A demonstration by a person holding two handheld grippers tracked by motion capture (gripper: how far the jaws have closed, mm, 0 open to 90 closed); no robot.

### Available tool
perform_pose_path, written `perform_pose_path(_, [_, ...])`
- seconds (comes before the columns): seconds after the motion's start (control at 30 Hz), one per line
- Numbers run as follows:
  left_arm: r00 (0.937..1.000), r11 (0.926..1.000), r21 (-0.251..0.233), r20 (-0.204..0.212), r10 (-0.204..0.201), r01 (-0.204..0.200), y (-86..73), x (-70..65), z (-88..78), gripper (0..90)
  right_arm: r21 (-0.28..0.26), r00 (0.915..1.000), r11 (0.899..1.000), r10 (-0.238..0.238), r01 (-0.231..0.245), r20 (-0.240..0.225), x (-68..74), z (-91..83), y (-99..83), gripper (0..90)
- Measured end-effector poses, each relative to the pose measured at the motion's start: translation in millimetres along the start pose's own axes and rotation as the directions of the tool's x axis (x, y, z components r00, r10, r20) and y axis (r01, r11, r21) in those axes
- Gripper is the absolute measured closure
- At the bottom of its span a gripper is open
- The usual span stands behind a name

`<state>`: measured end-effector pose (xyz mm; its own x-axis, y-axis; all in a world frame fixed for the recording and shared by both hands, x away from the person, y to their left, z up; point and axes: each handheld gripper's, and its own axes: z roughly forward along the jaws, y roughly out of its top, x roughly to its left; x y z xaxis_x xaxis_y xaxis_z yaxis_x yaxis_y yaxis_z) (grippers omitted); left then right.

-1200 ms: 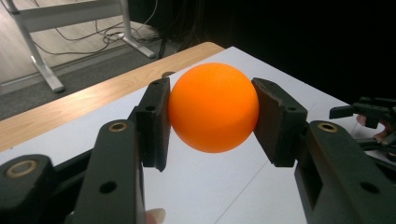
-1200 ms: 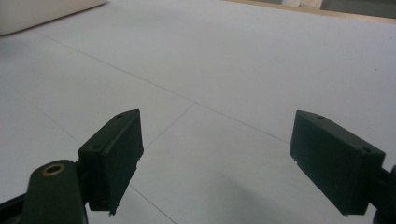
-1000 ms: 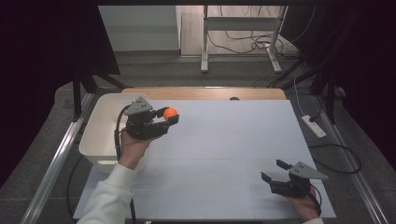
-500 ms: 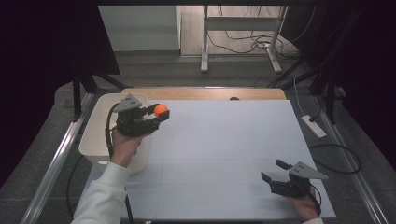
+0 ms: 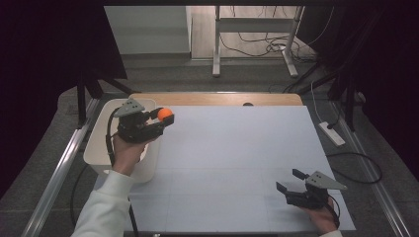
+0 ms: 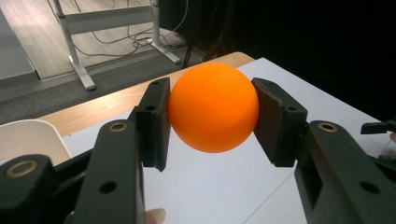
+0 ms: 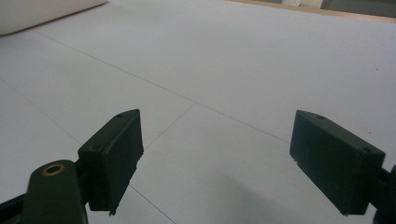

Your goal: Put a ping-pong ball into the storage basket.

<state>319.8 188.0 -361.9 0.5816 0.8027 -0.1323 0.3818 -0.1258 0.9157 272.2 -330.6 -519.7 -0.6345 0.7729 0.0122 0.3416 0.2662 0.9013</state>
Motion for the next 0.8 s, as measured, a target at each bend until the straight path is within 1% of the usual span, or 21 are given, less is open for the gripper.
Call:
perform_pose_path(0.4, [0.9992, 0.9997, -0.007, -0.033, -0.023, 0.023, -1.9, 10.2, -5.1, 50.4, -0.002, 1.0000, 1.000, 0.003, -0.003, 0.000, -0.2, -0.1, -0.2, 17.2])
perform_pose_path(0.6, [0.9985, 0.9999, -0.007, -0.052, -0.013, 0.013, -1.5, 12.7, -8.2, 50.4, -0.003, 1.0000, 1.000, 0.003, -0.003, 0.001, -0.2, 0.0, -0.2, 17.1])
perform_pose_path(0.8, [0.9974, 0.9998, -0.005, -0.069, -0.022, 0.021, -1.8, 18.0, -10.8, 50.4, -0.004, 1.0000, 1.000, 0.002, -0.002, 0.000, -0.2, -0.2, -0.1, 17.2])
